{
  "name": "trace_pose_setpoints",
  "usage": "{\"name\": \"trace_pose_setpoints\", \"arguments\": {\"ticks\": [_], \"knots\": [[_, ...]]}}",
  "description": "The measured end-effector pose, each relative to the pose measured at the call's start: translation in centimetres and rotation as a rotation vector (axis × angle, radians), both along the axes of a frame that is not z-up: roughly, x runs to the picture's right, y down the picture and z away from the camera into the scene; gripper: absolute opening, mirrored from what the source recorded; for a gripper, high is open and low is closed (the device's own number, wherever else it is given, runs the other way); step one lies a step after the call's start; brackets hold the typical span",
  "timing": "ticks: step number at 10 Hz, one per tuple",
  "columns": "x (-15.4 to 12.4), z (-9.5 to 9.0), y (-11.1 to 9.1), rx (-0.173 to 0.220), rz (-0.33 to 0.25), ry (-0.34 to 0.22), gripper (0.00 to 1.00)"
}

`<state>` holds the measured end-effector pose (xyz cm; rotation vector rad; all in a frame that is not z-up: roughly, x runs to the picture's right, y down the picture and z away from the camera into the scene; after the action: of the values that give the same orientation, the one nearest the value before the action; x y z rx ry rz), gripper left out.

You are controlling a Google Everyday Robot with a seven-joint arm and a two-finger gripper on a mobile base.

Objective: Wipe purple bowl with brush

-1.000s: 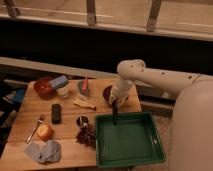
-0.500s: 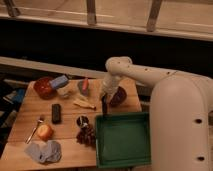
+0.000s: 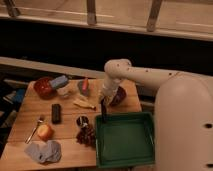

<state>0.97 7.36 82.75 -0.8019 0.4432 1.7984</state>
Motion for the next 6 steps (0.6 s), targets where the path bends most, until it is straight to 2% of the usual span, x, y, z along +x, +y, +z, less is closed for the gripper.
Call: {"name": "trace_pose_setpoints", "arguments": {"ticks": [1, 3, 6], "knots": [[1.8, -0.5, 0.3, -0.002, 0.014, 0.027, 0.0], [3.8, -0.3, 0.1, 0.005, 0.035, 0.042, 0.0], [3.4, 1.1, -1.2, 0.03, 0.046, 0.006, 0.0]]}}
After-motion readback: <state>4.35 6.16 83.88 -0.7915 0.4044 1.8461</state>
